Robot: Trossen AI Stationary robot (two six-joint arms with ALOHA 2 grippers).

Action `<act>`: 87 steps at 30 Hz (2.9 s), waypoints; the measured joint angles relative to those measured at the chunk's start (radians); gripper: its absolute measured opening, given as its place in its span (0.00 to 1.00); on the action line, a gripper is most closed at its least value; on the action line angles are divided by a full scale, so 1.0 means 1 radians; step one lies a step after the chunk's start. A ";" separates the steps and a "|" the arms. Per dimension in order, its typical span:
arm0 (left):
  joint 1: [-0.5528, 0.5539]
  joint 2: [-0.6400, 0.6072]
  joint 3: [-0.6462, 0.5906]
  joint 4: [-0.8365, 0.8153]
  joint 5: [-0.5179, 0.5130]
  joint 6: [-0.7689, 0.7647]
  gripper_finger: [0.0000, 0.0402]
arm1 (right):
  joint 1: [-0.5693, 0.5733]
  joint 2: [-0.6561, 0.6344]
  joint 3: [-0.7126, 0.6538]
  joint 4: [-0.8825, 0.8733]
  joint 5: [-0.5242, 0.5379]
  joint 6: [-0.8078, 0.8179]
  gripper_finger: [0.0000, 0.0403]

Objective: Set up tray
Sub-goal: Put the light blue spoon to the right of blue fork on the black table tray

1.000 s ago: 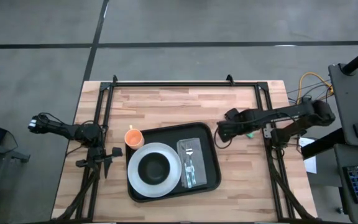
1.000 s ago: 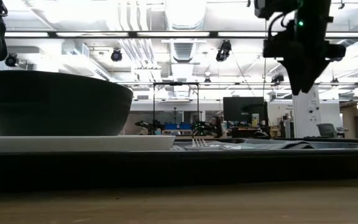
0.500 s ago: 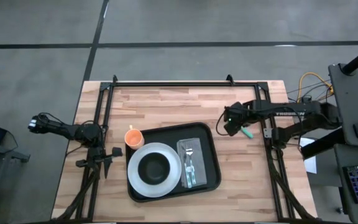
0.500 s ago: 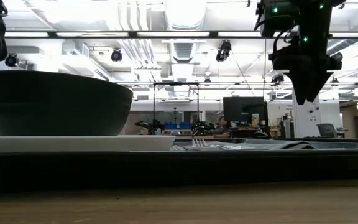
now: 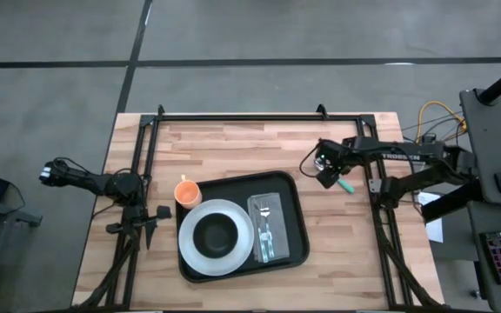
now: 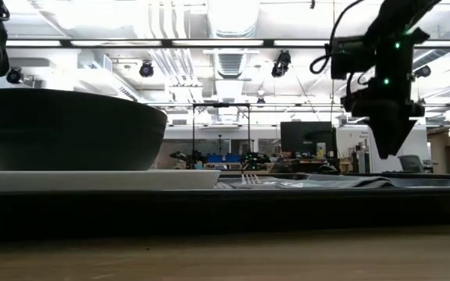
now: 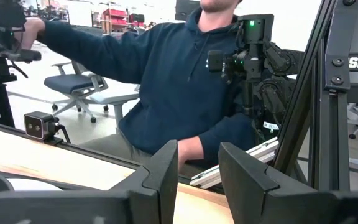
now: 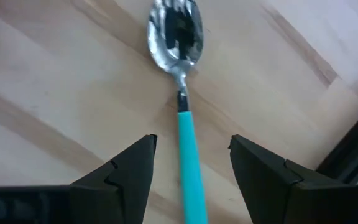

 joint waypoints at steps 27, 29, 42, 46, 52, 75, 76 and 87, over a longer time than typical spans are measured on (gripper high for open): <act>0.000 0.000 0.000 0.000 0.000 0.000 0.24 | -0.127 0.071 -0.169 0.209 -0.163 -0.092 0.42; 0.000 0.000 0.000 0.000 0.000 0.000 0.24 | -0.127 0.094 -0.167 0.212 -0.164 -0.094 0.39; 0.000 0.000 0.000 0.000 0.000 0.000 0.24 | -0.126 0.135 -0.151 0.216 -0.197 -0.104 0.09; 0.000 0.000 0.000 0.000 0.000 0.000 0.24 | -0.126 0.131 -0.145 0.216 -0.197 -0.103 0.09; 0.000 0.000 0.000 0.000 0.000 0.000 0.24 | -0.126 0.132 -0.140 0.217 -0.206 -0.079 0.09; 0.000 0.000 0.000 0.000 0.000 0.000 0.24 | 0.092 0.133 -0.052 0.222 -0.202 0.407 0.09; 0.000 0.000 0.000 0.000 0.000 0.000 0.24 | 0.110 0.133 -0.046 0.221 -0.202 0.435 0.09; 0.000 0.000 0.000 0.000 0.000 0.000 0.24 | 0.369 0.137 0.034 0.179 -0.174 0.838 0.09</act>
